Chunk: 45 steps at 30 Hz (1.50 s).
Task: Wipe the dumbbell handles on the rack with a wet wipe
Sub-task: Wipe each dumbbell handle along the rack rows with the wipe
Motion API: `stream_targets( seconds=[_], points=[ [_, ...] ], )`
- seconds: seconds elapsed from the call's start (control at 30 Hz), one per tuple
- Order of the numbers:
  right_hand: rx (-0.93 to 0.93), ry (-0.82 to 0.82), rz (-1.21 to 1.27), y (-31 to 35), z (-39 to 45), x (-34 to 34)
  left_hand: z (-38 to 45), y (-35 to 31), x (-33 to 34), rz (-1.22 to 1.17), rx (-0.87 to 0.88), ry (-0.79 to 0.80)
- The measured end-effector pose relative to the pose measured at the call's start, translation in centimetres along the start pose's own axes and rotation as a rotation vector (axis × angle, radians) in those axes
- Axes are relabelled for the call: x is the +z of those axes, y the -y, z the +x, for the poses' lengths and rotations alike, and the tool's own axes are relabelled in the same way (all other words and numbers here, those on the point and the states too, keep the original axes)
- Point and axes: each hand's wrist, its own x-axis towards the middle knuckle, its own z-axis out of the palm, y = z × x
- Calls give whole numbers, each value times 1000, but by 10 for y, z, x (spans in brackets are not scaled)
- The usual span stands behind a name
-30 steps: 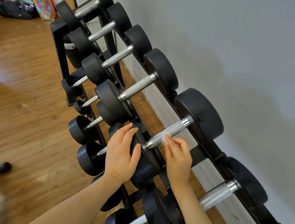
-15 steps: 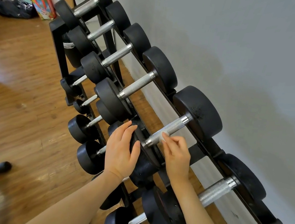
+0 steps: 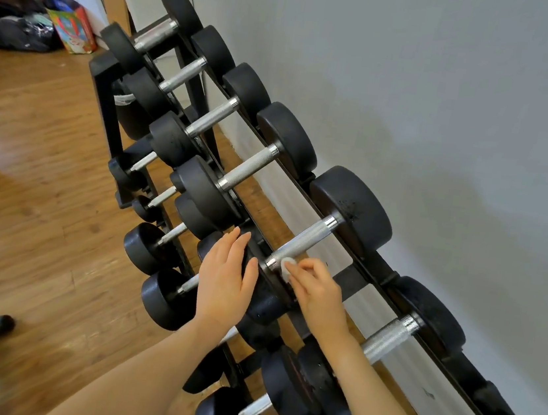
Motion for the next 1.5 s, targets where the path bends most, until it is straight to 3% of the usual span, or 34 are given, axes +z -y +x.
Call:
stream_targets(
  seconds=[0.17,0.4,0.6,0.77,0.97,1.17,1.5],
  points=[
    [-7,-52,-51,0,-17,-22,-10,-9,-6,-28,-58,37],
    [-11,-215,-259,18,-71,-47,-44,-10,-20,7,46,136],
    [152,-386,-144,34,-129,-62,-89,-18,-19,233,154,306],
    [172,-421,-116,32,-158,-69,-113,-30,-10,239,243,400],
    [208,-474,-161,10,-168,-83,-127,-55,15,192,229,402],
    [312,-617,32,-15,-152,-92,-132,-83,51,137,146,325],
    [301,-790,258,-43,-120,-78,-135,-86,98,84,97,175]
  ],
)
